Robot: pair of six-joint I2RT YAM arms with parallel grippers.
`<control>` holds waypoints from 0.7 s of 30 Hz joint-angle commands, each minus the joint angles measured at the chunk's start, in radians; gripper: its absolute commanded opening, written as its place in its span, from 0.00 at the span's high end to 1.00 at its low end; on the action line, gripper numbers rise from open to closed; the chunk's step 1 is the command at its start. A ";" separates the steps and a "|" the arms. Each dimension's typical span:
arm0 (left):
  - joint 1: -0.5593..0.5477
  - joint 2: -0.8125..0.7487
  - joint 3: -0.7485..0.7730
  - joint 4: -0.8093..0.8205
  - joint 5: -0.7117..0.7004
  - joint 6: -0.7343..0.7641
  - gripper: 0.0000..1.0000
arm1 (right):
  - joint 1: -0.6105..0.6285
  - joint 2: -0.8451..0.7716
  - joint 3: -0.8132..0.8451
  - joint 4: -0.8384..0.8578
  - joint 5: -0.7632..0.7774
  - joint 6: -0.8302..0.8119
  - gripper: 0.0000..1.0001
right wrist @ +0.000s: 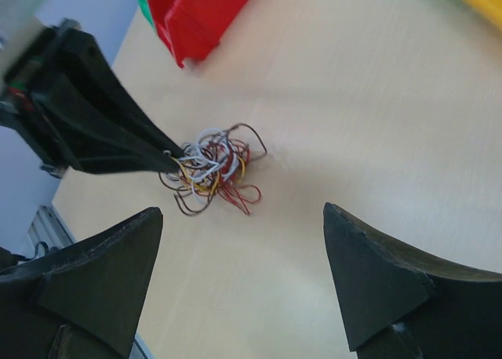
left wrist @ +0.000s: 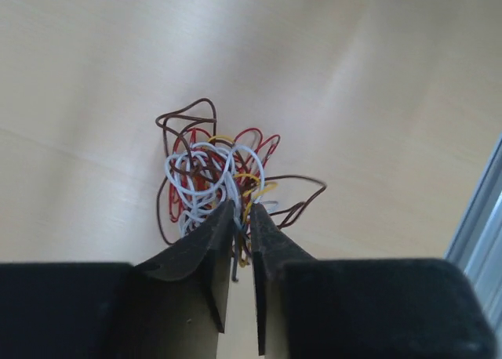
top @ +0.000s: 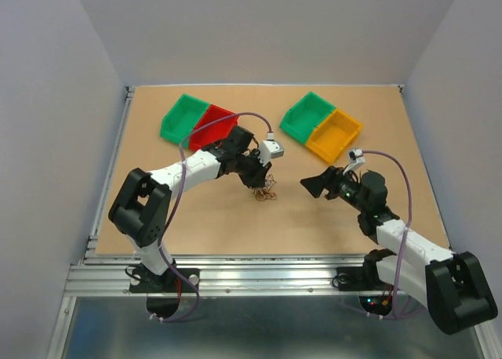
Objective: Untangle the cables
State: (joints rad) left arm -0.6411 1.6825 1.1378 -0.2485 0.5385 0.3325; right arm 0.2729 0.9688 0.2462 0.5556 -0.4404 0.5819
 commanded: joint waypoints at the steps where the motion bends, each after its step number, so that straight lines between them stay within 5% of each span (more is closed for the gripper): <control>1: 0.001 -0.037 -0.012 0.048 -0.007 0.020 0.59 | 0.057 0.097 0.045 0.043 0.051 -0.050 0.14; 11: 0.001 -0.181 -0.121 0.143 -0.184 -0.016 0.39 | 0.199 0.271 0.126 0.095 0.182 -0.086 0.16; 21: -0.005 -0.115 -0.116 0.124 -0.249 -0.023 0.40 | 0.318 0.516 0.278 0.122 0.279 -0.105 0.21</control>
State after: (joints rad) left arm -0.6403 1.5452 1.0203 -0.1337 0.3153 0.3138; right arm 0.5503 1.4292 0.4427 0.6140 -0.2279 0.5068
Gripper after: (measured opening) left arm 0.609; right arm 0.793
